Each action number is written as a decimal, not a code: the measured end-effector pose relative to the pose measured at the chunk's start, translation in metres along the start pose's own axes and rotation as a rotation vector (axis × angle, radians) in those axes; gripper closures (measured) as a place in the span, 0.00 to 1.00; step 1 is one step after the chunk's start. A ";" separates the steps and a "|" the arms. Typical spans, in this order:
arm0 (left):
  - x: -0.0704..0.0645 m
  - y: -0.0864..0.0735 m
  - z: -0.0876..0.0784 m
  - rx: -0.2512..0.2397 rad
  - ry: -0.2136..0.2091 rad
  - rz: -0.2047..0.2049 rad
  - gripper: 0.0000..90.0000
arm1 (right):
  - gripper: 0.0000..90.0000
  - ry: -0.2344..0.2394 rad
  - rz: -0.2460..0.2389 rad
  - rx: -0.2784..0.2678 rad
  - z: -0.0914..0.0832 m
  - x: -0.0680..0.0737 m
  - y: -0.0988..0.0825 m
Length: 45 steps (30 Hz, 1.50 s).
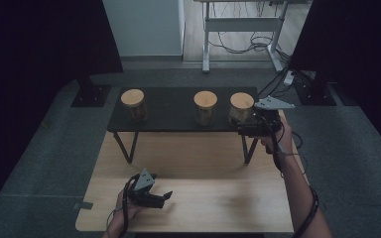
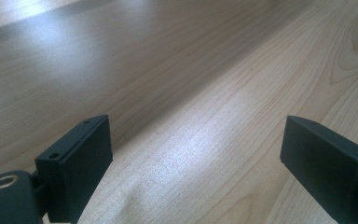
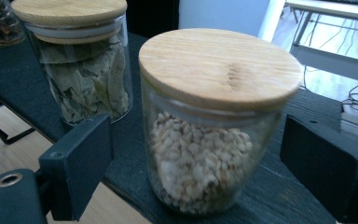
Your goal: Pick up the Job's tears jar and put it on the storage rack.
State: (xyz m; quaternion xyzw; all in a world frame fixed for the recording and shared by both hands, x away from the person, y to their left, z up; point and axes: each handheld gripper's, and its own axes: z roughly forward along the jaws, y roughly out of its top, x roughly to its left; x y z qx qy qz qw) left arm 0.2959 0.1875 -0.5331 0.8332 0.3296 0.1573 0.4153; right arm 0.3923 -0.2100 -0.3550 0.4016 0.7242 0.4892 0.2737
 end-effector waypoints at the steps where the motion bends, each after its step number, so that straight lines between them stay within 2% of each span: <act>1: 0.000 0.000 0.000 0.002 0.001 0.003 0.10 | 0.10 0.000 0.001 -0.005 -0.002 0.000 -0.001; 6: -0.001 0.001 0.000 0.000 0.001 0.006 0.10 | 0.10 -0.011 0.006 -0.024 -0.011 0.002 -0.009; 11: -0.001 0.001 0.000 -0.001 0.003 0.005 0.10 | 0.10 0.006 0.005 -0.049 -0.022 0.004 -0.017; 20: -0.002 0.001 -0.001 -0.005 0.005 0.006 0.10 | 0.10 0.043 -0.008 -0.095 -0.039 0.016 -0.035; 31: -0.001 0.002 -0.004 -0.015 0.013 0.010 0.10 | 0.11 0.092 -0.001 -0.139 -0.055 0.031 -0.073; 38: 0.000 0.002 -0.006 -0.028 0.025 0.008 0.09 | 0.11 0.091 0.002 -0.146 -0.062 0.040 -0.094; 45: 0.002 0.002 -0.007 -0.040 0.035 0.003 0.09 | 0.11 0.098 0.053 -0.143 -0.068 0.043 -0.129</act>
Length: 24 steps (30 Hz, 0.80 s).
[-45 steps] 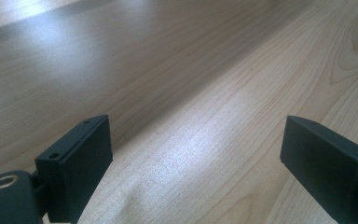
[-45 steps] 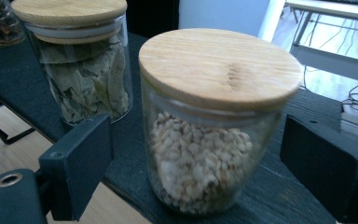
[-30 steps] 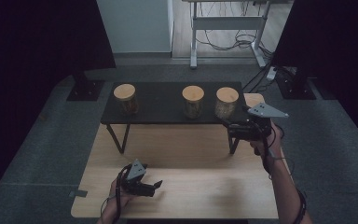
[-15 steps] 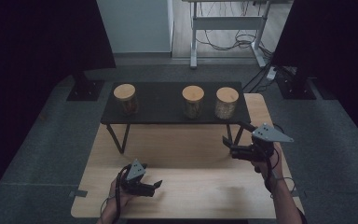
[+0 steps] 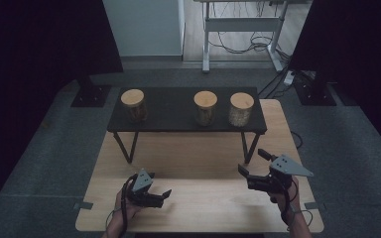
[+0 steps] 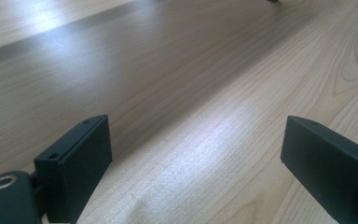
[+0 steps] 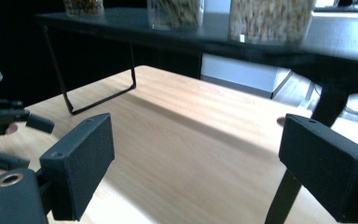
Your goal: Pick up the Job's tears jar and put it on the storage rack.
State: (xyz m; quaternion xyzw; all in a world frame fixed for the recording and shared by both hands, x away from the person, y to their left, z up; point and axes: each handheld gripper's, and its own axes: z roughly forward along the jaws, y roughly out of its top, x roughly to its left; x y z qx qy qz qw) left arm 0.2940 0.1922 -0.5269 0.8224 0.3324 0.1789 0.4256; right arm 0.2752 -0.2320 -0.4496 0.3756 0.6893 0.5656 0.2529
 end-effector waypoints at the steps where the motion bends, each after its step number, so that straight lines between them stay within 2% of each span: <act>1: 0.000 0.000 0.000 -0.001 0.001 0.000 0.09 | 0.11 0.002 0.014 -0.001 -0.001 0.000 -0.005; 4: 0.000 0.000 -0.001 -0.003 0.005 -0.002 0.09 | 0.11 0.015 0.053 0.000 -0.005 0.001 -0.021; 8: 0.000 0.000 0.000 0.000 0.005 0.000 0.09 | 0.11 0.012 0.073 0.024 -0.006 0.004 -0.040; 15: 0.001 -0.001 0.001 0.005 0.005 0.001 0.09 | 0.11 0.020 0.076 0.117 0.009 0.012 -0.070; 19: 0.001 -0.001 0.000 0.004 0.008 0.002 0.09 | 0.11 0.034 0.074 0.155 0.020 0.017 -0.079; 24: 0.002 -0.002 -0.001 0.001 0.010 -0.001 0.09 | 0.11 0.032 0.079 0.163 0.023 0.018 -0.083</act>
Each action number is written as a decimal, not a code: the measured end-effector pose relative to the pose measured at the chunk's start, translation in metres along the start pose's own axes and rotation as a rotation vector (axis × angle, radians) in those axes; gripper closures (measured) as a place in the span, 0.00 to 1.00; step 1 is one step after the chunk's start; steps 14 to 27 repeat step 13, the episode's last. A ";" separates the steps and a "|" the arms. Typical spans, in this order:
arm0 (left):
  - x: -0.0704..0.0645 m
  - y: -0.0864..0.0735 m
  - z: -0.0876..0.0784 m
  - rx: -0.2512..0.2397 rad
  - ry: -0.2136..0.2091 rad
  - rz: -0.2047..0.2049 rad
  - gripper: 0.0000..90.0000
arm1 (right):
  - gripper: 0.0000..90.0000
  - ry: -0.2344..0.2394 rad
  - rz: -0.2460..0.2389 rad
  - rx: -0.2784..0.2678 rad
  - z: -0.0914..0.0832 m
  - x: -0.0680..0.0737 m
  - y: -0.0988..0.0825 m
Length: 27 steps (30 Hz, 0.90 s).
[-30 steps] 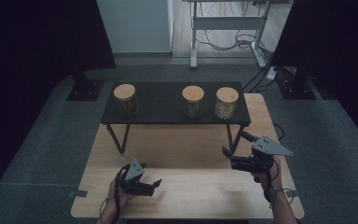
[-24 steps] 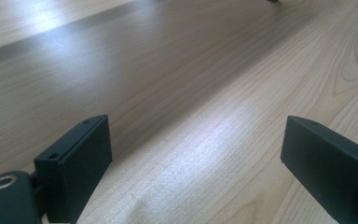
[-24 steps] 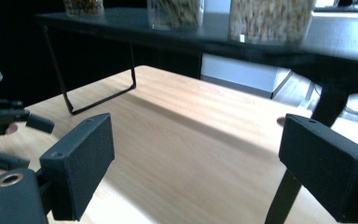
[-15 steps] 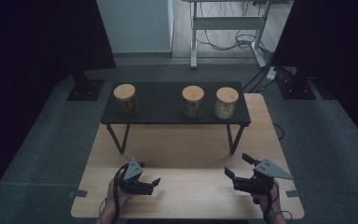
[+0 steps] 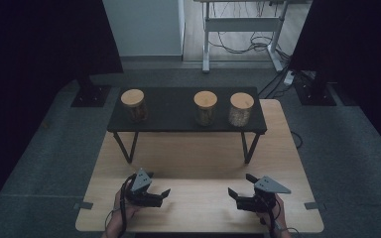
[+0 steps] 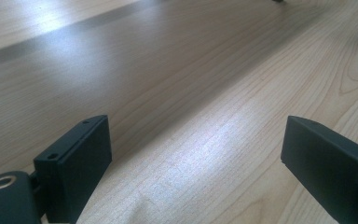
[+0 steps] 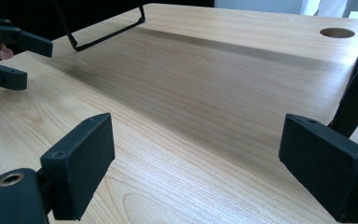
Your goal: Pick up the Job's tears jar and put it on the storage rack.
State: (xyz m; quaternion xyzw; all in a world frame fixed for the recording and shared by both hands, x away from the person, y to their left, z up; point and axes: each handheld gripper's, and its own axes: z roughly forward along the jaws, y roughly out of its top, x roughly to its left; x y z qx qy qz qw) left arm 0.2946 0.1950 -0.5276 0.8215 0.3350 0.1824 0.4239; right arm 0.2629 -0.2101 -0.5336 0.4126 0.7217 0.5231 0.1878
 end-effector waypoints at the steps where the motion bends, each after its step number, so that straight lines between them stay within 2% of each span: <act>1: 0.000 0.000 0.000 0.001 0.000 0.001 0.09 | 0.11 -0.003 0.004 -0.001 0.000 0.000 0.000; 9: -0.003 0.003 -0.003 -0.008 0.004 0.010 0.09 | 0.10 -0.005 0.012 -0.020 -0.003 0.000 0.001; 13: -0.001 0.003 -0.002 -0.015 -0.008 -0.009 0.09 | 0.10 0.010 0.014 -0.021 -0.002 0.000 0.000; 27: -0.001 0.003 -0.002 -0.015 -0.008 -0.009 0.09 | 0.10 0.010 0.014 -0.021 -0.002 0.000 0.000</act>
